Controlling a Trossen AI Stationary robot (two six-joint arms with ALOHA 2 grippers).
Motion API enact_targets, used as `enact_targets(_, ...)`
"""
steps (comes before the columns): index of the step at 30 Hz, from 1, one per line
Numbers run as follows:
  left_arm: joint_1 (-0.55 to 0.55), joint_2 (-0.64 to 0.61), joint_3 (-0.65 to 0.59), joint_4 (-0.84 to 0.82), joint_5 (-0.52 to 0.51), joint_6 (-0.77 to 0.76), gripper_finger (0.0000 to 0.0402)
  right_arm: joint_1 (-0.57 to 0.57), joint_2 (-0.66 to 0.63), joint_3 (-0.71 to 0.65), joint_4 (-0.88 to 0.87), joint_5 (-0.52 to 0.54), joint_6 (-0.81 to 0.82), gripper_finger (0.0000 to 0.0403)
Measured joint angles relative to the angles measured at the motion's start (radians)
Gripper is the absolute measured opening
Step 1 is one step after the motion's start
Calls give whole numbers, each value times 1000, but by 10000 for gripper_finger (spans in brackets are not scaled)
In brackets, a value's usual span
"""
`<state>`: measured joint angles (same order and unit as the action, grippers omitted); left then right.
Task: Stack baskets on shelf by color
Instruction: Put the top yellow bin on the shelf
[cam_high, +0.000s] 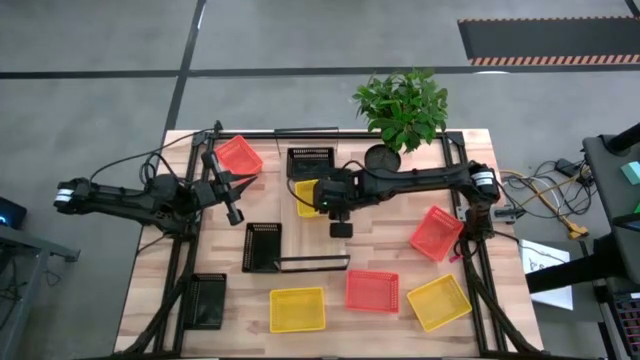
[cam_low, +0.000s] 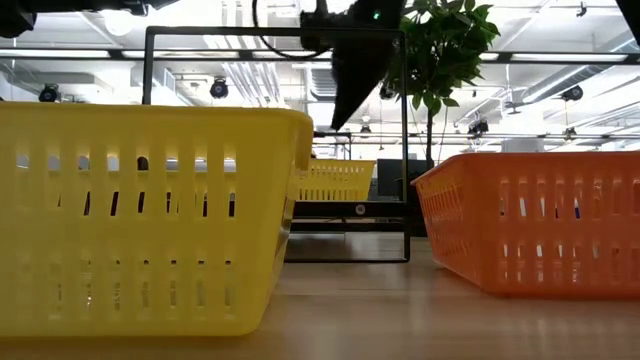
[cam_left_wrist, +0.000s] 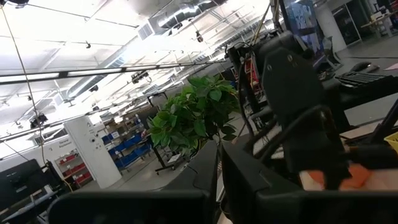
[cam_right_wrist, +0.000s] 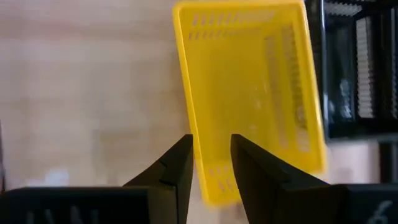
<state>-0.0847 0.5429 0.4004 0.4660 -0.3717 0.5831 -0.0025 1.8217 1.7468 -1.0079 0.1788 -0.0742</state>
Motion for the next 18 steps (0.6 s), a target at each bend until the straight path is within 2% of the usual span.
enact_targets(4,0,0,0,0,0,0,6,-12,-2,41,-191,67,1,73)
enact_targets(7,0,2,0,0,0,0,6,-35,-2,20,-248,83,25,37)
enact_targets(10,0,2,0,5,0,0,6,-52,0,-15,-246,83,37,13)
enact_targets(18,0,3,0,8,0,0,6,-100,7,-128,-90,67,-5,9)
